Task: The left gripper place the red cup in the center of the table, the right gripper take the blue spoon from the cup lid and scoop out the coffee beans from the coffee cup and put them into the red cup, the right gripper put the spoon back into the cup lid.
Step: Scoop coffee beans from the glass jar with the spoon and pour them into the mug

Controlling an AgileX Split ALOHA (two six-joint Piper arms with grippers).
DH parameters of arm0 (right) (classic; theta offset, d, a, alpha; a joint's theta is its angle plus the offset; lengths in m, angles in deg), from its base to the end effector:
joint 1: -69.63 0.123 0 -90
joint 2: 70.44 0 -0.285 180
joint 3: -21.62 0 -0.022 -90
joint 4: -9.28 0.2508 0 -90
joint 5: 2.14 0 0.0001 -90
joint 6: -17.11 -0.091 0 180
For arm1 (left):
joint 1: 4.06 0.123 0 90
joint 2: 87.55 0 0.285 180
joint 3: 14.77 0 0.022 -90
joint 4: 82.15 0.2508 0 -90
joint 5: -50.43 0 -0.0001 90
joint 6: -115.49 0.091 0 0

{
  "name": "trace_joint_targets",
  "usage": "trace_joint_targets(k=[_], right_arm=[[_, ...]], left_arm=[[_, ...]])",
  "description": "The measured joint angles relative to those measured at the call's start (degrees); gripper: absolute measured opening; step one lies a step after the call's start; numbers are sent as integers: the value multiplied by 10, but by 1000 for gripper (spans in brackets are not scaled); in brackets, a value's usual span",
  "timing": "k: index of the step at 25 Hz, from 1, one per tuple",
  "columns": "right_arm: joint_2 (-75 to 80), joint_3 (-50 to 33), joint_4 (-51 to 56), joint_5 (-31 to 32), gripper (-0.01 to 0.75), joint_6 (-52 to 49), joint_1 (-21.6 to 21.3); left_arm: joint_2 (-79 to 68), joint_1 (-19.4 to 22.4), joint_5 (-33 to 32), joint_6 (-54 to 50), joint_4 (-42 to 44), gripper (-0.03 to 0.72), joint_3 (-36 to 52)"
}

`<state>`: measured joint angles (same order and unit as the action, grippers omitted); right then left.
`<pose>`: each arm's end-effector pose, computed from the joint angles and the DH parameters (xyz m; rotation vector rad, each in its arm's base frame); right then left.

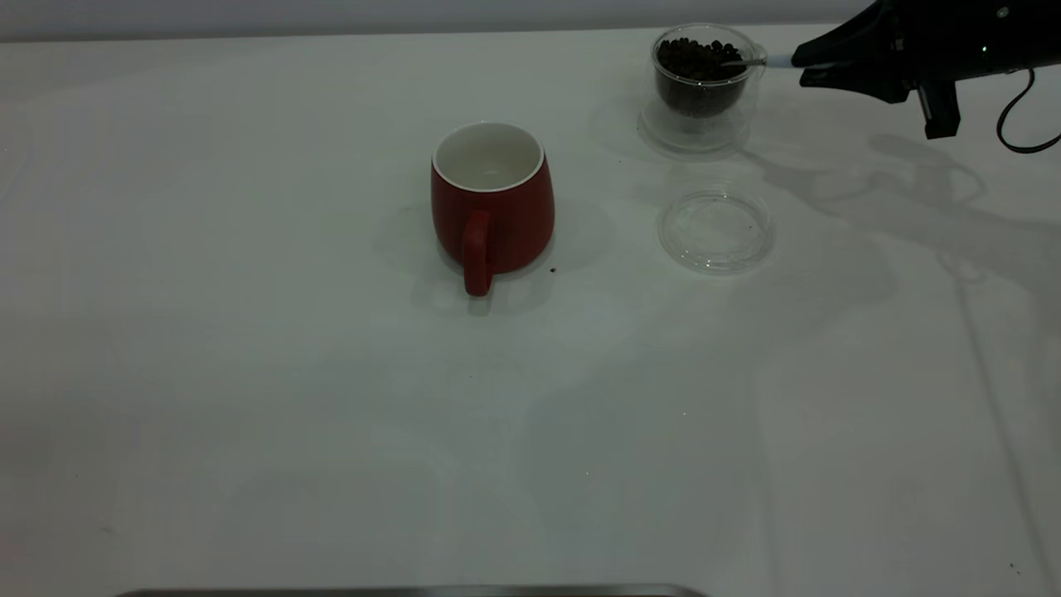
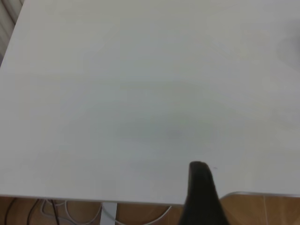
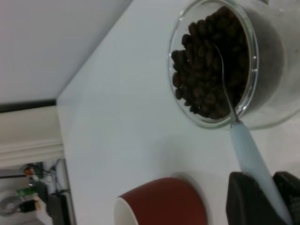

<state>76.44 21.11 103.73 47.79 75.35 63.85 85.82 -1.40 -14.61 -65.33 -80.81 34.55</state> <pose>0.4333 0.0260 0.0329 0.5630 2.4041 1.3206 -0.0097 0.0015 0.2676 -0.0664 2.1108 0.0475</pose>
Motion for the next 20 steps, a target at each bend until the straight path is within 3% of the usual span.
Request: trace_joint_targets(k=[20], right_arm=[[0, 0, -2, 57, 114, -42, -32]], left_arm=[[0, 0, 0, 0, -1, 586, 0]])
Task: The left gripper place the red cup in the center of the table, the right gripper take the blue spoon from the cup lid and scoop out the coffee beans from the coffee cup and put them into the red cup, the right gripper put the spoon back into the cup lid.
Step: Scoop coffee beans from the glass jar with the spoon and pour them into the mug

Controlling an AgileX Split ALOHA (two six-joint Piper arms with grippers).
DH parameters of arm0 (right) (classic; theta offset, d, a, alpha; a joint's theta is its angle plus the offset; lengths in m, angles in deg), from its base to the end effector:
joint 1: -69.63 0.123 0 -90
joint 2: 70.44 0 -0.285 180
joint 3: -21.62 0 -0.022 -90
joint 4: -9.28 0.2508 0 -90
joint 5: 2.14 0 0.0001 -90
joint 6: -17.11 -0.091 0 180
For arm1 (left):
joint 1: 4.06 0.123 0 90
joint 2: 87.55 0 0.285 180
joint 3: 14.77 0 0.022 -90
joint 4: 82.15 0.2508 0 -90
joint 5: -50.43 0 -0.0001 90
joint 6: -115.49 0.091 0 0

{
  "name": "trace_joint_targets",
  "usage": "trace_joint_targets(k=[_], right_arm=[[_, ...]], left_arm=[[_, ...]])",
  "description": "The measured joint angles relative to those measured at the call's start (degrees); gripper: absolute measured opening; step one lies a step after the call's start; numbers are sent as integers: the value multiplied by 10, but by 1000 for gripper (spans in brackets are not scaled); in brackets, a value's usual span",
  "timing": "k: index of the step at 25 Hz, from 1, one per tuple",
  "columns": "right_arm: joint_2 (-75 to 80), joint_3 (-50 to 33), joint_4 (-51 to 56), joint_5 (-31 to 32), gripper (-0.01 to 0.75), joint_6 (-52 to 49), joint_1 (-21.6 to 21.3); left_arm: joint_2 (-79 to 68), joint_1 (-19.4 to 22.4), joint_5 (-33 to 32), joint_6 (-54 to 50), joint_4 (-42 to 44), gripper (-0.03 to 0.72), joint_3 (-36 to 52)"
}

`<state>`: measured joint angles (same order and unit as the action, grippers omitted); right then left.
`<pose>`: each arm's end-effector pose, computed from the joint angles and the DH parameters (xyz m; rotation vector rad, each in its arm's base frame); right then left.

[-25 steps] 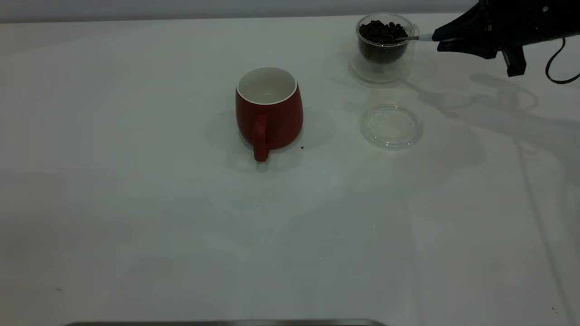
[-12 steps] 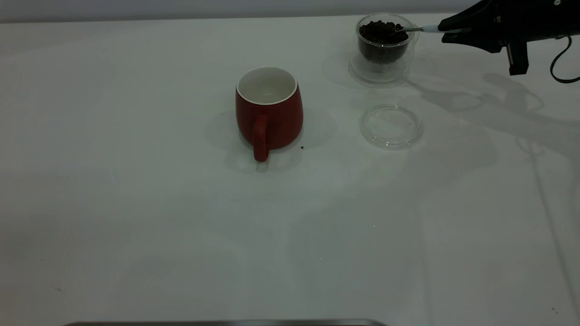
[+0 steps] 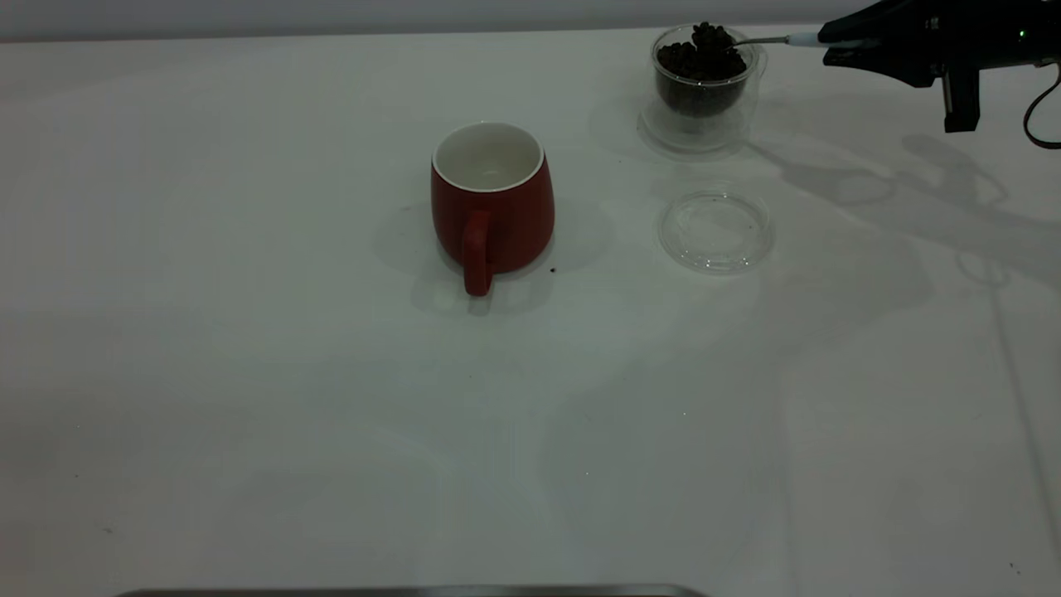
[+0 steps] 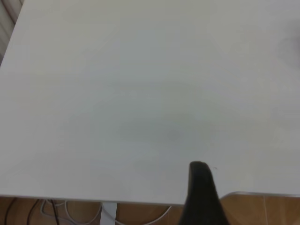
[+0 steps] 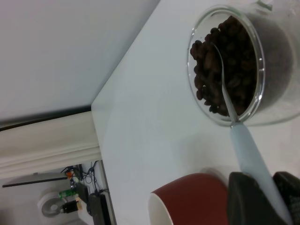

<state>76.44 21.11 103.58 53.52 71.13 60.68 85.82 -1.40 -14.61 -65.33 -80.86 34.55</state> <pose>0.4313 0.0080 0.0392 0.6623 2.3466 1.4540 -0.0097 0.0014 0.2676 -0.0663 2.1108 0.0464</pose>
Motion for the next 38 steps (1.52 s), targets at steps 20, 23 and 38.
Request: trace_joint_targets(k=[20, 23, 38], right_arm=[[0, 0, -1, 93, 114, 22, -1], [0, 0, -3, 95, 114, 24, -1], [0, 0, -21, 96, 114, 26, 27]], left_arm=[[0, 0, 0, -2, 0, 586, 0], [0, 0, 0, -2, 0, 586, 0], [0, 0, 0, -2, 0, 586, 0]])
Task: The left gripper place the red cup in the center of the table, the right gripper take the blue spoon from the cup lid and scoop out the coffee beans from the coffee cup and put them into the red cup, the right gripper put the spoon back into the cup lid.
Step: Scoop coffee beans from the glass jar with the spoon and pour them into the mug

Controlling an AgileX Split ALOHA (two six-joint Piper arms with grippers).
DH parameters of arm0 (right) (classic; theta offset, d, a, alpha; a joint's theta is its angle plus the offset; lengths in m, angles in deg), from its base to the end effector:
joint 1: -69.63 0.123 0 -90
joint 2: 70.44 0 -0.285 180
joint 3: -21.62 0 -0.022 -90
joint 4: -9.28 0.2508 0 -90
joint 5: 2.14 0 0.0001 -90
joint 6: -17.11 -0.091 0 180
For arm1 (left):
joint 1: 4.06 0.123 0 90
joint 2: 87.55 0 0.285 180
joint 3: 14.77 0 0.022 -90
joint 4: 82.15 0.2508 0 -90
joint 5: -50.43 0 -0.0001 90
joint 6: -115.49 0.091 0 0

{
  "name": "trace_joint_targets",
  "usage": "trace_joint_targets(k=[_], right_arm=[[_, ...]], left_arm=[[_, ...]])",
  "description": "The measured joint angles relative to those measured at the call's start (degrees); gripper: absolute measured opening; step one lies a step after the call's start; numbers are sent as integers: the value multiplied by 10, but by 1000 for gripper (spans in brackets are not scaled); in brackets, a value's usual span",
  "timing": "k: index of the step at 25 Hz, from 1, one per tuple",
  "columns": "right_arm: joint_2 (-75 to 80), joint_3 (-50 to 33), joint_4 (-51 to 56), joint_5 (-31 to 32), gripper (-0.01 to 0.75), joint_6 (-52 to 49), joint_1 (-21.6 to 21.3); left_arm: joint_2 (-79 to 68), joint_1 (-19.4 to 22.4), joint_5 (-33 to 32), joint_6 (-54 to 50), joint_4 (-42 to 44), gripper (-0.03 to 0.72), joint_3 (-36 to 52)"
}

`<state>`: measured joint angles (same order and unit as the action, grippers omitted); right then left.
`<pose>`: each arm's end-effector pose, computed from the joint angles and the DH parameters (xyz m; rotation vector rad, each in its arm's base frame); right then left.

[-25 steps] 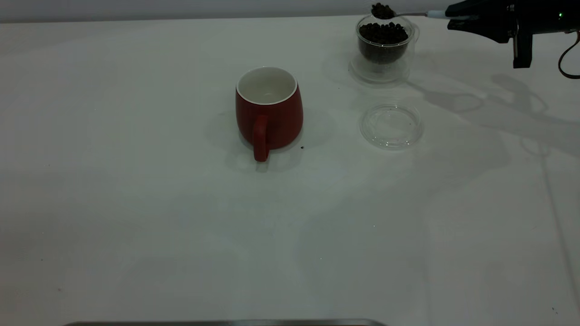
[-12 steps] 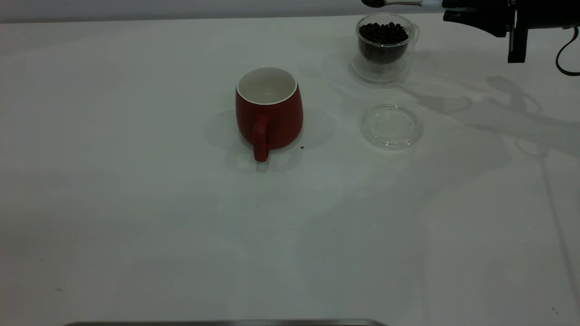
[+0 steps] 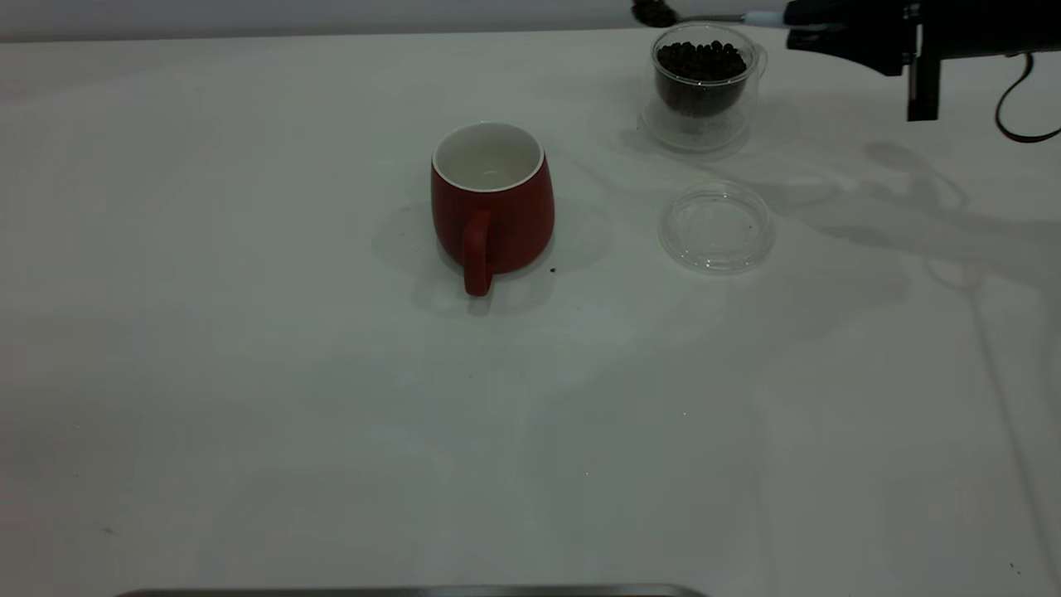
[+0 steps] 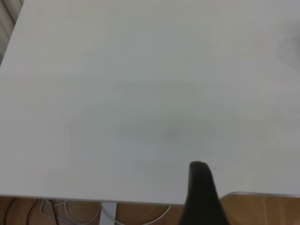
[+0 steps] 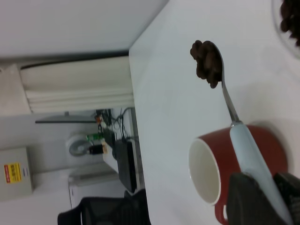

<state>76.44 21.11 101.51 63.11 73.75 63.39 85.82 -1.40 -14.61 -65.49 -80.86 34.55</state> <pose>0.4221 0.0370 0.0490 0.4249 2.3519 1.6542 -0.0097 0.0014 0.2676 -0.0692 2.1106 0.0447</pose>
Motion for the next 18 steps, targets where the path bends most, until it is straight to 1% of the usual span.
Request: trace_joint_targets(k=[18], right_arm=[[0, 0, -48, 0, 114, -10, 65]], left_arm=[[0, 0, 0, 0, 0, 586, 0]])
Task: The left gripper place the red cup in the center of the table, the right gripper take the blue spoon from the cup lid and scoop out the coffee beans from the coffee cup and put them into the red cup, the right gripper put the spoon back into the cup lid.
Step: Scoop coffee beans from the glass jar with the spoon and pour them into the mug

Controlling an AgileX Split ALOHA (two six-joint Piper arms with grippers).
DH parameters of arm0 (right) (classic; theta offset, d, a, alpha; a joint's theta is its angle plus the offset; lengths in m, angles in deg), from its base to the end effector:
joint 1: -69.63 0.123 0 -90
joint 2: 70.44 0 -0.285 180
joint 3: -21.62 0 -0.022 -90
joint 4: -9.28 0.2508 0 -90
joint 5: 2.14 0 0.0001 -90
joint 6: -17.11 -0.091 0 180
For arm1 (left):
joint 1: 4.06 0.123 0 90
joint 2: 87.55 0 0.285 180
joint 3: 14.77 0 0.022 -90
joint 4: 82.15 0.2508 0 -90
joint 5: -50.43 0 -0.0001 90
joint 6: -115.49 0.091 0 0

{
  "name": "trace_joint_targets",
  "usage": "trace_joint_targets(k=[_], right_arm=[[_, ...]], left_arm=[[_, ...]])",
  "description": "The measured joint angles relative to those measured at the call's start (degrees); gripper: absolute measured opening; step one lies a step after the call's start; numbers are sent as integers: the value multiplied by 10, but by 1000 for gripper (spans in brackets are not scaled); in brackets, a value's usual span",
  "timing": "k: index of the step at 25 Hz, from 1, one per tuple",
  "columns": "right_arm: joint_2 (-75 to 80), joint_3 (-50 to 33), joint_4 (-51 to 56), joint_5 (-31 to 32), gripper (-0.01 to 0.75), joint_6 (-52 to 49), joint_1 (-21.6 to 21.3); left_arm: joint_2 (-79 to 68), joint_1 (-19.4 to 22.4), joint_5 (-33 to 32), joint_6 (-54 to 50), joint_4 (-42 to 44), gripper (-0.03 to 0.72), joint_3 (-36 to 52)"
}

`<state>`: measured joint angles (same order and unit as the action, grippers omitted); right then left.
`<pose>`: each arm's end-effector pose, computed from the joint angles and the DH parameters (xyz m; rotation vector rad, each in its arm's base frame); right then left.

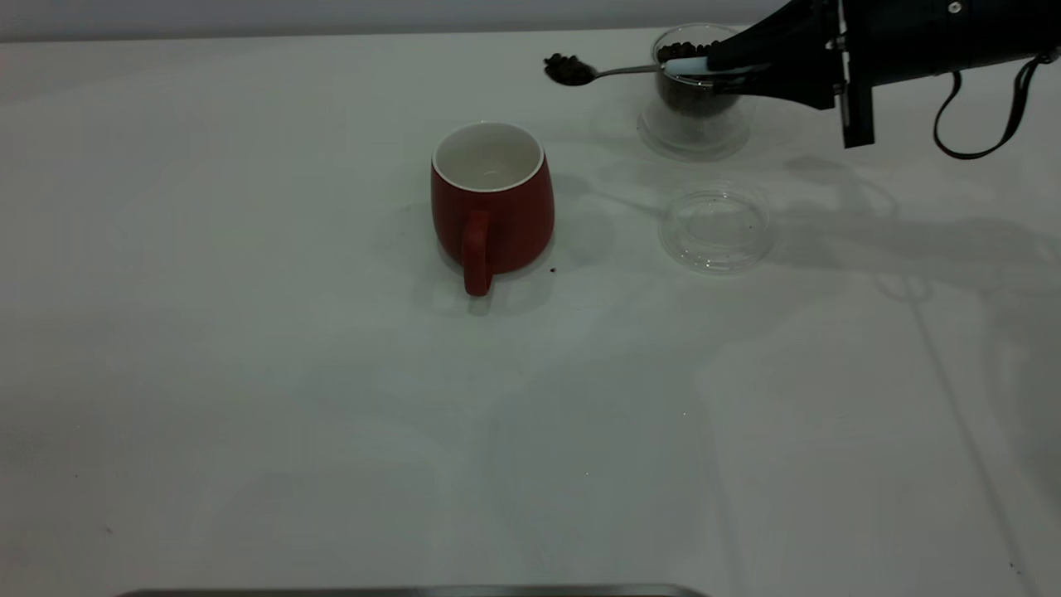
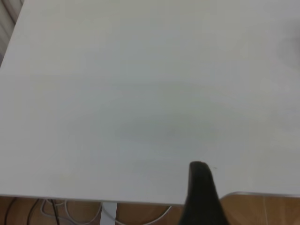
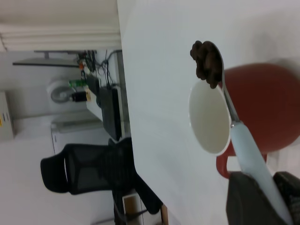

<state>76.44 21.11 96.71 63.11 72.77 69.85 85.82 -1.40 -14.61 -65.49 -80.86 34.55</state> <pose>0.4094 0.0842 0.0453 0.2300 2.4950 1.6795 -0.0097 0.0014 0.2676 -0.0692 2.1106 0.0447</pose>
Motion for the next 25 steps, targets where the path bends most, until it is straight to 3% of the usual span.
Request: trace_joint_targets(k=[15, 25], right_arm=[[0, 0, -10, 0, 114, -2, 55], [0, 0, -14, 1, 114, 30, 61]], left_arm=[[0, 0, 0, 2, 0, 586, 0], [0, 0, 0, 2, 0, 586, 0]])
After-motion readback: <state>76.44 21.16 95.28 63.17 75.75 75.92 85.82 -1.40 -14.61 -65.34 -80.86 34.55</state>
